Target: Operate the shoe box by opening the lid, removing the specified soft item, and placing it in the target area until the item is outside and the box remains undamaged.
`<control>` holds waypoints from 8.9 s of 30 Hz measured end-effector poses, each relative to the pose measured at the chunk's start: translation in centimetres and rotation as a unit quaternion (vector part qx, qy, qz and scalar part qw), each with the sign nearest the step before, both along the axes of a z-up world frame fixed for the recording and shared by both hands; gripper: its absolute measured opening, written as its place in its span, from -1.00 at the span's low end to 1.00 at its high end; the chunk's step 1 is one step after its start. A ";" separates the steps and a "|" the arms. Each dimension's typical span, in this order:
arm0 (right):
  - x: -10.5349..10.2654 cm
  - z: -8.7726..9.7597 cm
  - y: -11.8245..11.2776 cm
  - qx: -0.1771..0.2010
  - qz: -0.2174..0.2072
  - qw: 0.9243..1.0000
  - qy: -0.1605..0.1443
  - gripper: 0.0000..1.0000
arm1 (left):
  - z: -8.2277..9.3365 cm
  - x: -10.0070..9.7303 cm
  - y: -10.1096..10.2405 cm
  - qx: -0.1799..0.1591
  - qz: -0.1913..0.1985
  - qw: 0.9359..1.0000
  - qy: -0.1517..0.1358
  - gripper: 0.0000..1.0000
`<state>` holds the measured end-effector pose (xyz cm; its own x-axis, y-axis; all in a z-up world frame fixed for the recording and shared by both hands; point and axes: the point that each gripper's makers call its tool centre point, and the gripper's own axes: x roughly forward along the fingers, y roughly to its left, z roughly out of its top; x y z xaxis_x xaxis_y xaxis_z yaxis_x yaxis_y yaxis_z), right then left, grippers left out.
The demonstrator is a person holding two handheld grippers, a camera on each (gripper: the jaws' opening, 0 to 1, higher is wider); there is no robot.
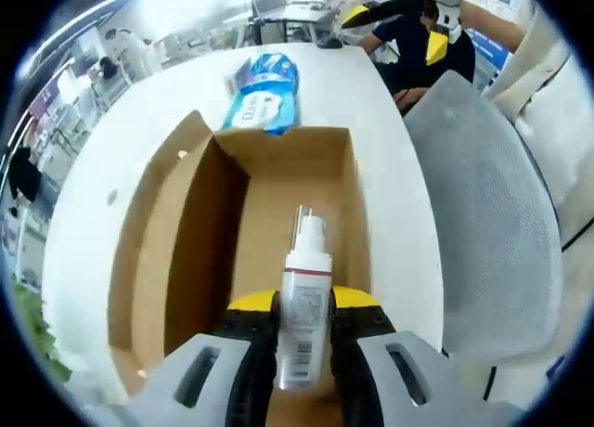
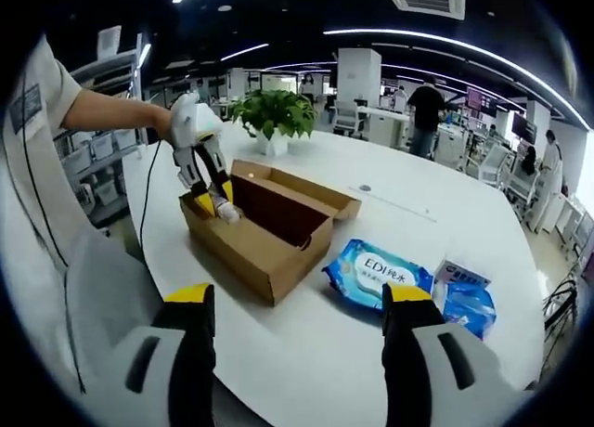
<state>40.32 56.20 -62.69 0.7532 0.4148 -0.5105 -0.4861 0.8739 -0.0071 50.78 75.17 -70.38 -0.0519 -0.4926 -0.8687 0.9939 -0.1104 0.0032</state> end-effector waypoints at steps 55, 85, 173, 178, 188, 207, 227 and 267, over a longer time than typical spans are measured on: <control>4.5 4.1 10.1 0.156 0.123 0.979 -0.045 -0.41 | 8.6 -6.1 -6.9 -0.257 0.078 0.959 0.092 -0.63; 3.1 5.3 11.8 0.206 0.166 0.964 -0.016 -0.63 | 9.5 -7.9 -7.3 -0.284 0.044 0.946 0.152 -0.59; 19.4 1.7 -4.1 -0.022 0.255 0.966 -0.044 -0.64 | 9.0 -0.6 4.6 -0.275 0.339 0.899 -0.034 1.00; 20.5 -0.2 -5.0 -0.038 0.261 0.964 -0.031 -0.63 | 9.0 -0.6 5.4 -0.271 0.352 0.895 -0.038 1.00; 22.0 -3.5 -6.7 -0.064 0.257 0.964 -0.005 -0.63 | 8.7 -0.6 6.6 -0.265 0.379 0.886 -0.044 1.00; 23.0 -6.7 -9.2 -0.095 0.232 0.968 0.027 -0.62 | 7.4 -0.9 7.9 -0.251 0.404 0.879 -0.042 0.93; 23.1 -6.9 -9.3 -0.092 0.222 0.970 0.031 -0.61 | 6.6 -0.8 8.3 -0.245 0.418 0.874 -0.041 0.83; 23.3 -5.1 -9.2 -0.107 0.223 0.968 0.031 -0.57 | 4.6 -0.2 11.0 -0.211 0.461 0.860 -0.058 0.32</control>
